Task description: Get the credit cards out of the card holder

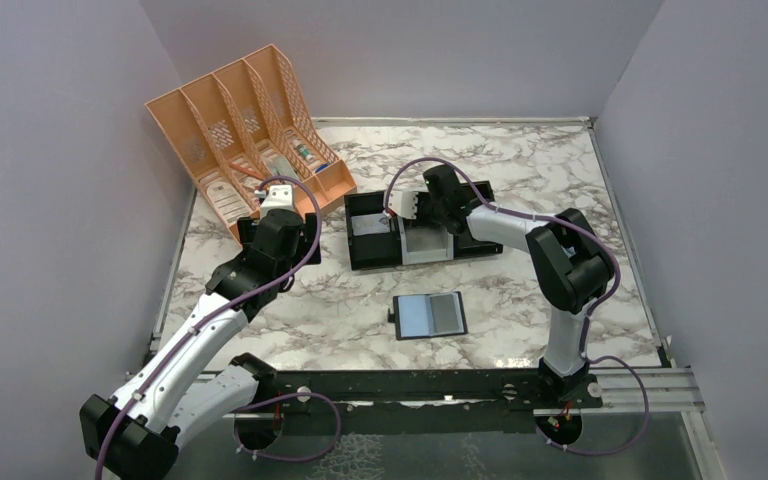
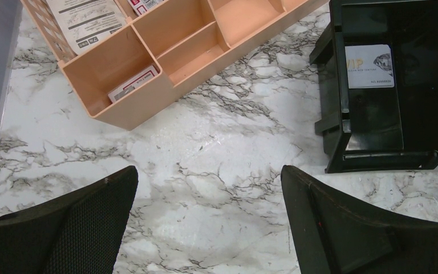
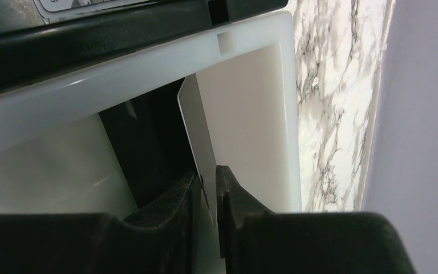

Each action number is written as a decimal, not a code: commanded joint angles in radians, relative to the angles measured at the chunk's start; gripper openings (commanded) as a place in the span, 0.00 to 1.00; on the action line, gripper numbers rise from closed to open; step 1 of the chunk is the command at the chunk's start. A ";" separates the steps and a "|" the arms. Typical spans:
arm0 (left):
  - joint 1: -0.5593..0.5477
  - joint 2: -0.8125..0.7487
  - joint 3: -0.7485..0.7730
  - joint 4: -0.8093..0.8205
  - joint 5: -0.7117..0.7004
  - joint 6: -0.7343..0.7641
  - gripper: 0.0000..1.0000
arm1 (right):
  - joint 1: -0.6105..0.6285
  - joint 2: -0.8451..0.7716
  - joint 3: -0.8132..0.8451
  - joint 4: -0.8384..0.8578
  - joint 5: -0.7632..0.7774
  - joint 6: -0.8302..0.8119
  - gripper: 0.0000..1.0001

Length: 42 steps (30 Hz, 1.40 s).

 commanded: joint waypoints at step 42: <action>0.009 -0.017 -0.013 -0.001 0.034 0.018 0.99 | -0.001 -0.718 -0.382 -0.083 -0.095 1.420 0.89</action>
